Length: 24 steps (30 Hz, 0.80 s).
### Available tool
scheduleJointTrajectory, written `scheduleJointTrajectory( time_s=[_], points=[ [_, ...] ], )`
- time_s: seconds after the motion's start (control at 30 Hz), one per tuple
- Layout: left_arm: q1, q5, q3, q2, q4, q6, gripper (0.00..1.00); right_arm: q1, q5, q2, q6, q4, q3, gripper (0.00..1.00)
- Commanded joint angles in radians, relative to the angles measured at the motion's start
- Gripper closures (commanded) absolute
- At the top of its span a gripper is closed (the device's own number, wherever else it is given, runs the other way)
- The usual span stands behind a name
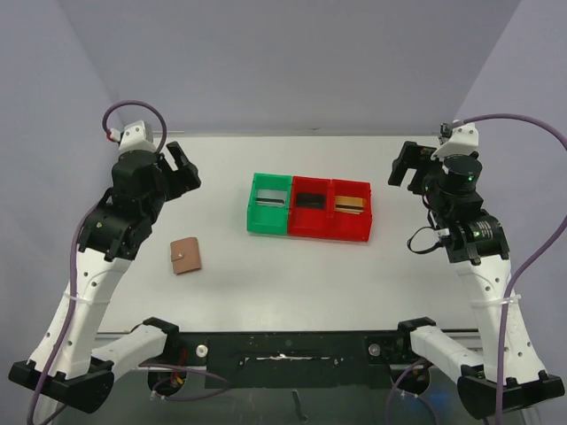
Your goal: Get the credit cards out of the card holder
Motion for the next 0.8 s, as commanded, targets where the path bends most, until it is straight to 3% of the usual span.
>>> scheduleJointTrajectory(
  time_s=[0.0, 0.17, 0.43, 0.6, 0.77],
  points=[
    [0.085, 0.075, -0.031, 0.000, -0.003, -0.015, 0.20, -0.045, -0.025, -0.038, 0.033, 0.032, -0.035, 0.02],
    [0.278, 0.238, -0.140, 0.008, 0.014, -0.040, 0.14, -0.105, -0.101, -0.095, 0.078, 0.063, -0.133, 0.02],
    [0.653, 0.466, -0.409, 0.052, 0.075, -0.088, 0.08, -0.170, -0.405, -0.140, 0.179, 0.134, -0.298, 0.02],
    [0.791, 0.550, -0.562, 0.112, 0.141, -0.106, 0.09, -0.141, -0.483, -0.097, 0.207, 0.124, -0.325, 0.02],
    [0.853, 0.619, -0.664, 0.185, 0.221, -0.118, 0.14, -0.122, -0.553, -0.037, 0.246, 0.129, -0.334, 0.02]
  ],
)
